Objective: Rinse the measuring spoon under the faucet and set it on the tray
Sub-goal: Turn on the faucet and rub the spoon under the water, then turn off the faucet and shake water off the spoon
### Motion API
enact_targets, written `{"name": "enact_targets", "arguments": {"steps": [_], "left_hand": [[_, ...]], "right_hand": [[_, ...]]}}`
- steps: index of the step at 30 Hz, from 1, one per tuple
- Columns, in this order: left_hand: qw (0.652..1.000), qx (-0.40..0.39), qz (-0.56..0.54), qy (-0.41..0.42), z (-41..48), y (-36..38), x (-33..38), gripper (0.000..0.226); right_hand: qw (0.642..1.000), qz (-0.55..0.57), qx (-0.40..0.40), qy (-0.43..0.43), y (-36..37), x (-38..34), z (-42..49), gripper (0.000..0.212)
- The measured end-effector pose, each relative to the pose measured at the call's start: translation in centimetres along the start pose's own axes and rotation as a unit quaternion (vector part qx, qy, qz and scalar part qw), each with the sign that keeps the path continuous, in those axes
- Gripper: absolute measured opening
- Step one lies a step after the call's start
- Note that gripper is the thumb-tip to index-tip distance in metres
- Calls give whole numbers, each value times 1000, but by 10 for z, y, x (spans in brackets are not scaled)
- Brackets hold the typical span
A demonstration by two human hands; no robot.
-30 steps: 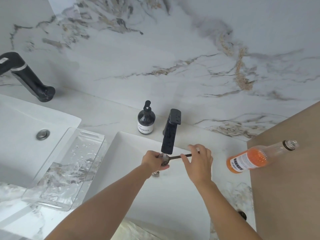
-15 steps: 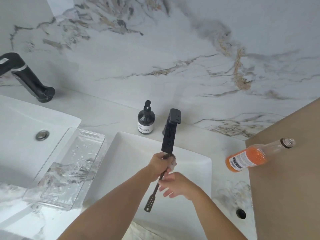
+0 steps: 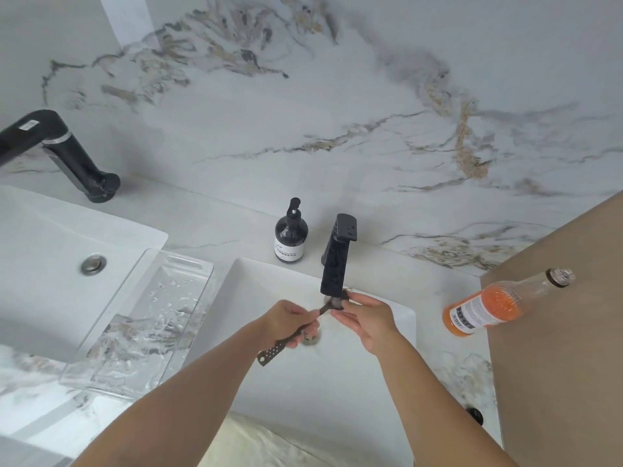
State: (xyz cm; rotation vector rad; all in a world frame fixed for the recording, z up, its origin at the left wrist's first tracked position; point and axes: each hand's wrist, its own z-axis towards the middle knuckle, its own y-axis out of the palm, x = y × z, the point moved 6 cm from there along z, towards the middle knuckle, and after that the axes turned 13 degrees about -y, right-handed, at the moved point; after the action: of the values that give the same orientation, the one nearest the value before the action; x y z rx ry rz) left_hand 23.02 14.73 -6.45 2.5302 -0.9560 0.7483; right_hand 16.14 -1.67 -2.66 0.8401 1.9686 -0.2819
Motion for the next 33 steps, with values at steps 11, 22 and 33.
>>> {"name": "enact_targets", "arguments": {"steps": [11, 22, 33], "left_hand": [[995, -78, -54, -36, -23, -19, -50, 24], [1000, 17, -25, -9, -37, -19, -43, 23], [998, -44, -29, 22, -55, -8, -51, 21]], "right_hand": [[998, -53, -39, 9, 8, 9, -14, 29], [670, -590, -159, -422, 65, -116, -29, 60], [992, -58, -103, -48, 0, 2, -48, 62]]}}
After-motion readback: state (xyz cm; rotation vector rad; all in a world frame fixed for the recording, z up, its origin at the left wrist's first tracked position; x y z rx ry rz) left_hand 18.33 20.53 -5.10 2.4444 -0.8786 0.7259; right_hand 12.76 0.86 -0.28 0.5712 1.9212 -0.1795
